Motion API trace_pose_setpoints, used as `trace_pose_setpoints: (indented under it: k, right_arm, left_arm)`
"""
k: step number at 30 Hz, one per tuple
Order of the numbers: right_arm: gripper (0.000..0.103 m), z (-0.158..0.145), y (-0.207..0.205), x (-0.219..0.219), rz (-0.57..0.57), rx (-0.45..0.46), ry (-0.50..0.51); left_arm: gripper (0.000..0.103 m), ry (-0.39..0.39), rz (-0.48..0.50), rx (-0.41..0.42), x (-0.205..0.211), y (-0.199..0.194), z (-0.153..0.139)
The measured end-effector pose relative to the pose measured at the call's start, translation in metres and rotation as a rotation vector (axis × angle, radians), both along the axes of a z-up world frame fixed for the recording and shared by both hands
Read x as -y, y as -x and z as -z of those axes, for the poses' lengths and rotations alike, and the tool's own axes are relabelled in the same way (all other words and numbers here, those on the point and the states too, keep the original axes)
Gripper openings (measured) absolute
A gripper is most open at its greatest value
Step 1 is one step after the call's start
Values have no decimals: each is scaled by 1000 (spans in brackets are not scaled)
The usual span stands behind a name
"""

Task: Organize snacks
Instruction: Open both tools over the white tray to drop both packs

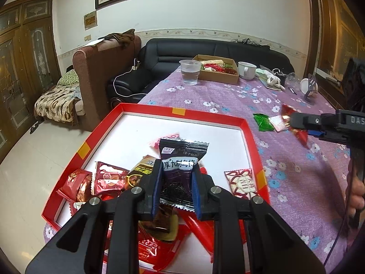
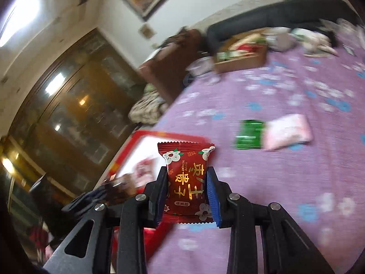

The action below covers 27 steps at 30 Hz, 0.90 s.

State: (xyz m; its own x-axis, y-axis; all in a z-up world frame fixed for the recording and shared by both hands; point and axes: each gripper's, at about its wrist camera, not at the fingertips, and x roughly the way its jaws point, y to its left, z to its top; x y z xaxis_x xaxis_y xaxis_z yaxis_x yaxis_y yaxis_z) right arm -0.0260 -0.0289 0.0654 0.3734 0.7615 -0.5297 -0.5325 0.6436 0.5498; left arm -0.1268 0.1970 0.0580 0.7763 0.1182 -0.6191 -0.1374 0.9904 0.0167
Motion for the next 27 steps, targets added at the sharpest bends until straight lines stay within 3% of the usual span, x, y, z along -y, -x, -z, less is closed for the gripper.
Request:
trace_pose_setpoints:
  k: [4, 11, 20, 21, 23, 24, 25, 27]
  right_arm:
    - [33, -1, 9, -52, -98, 8, 53]
    - [33, 18, 15, -108, -157, -23, 142]
    - [38, 13, 32, -126, -255, 26, 99]
    - [41, 12, 29, -120, -239, 27, 86]
    - [43, 10, 20, -106, -187, 19, 70]
    - [43, 10, 13, -98, -155, 14, 68]
    - [43, 9, 4, -87, -112, 5, 71]
    - [44, 9, -17, -58, 4, -10, 80]
  left_arm:
    - [21, -1, -14, -3, -6, 0, 2]
    - [21, 0, -27, -3, -13, -1, 4]
    - [21, -1, -78, 3, -24, -3, 2]
    - [24, -2, -89, 1, -25, -3, 1]
    - [44, -14, -116, -6, -27, -4, 1]
    - [62, -24, -137, -1, -28, -3, 0]
    - [71, -29, -146, 7, -28, -2, -1]
    - [72, -42, -154, 29, -28, 1, -4]
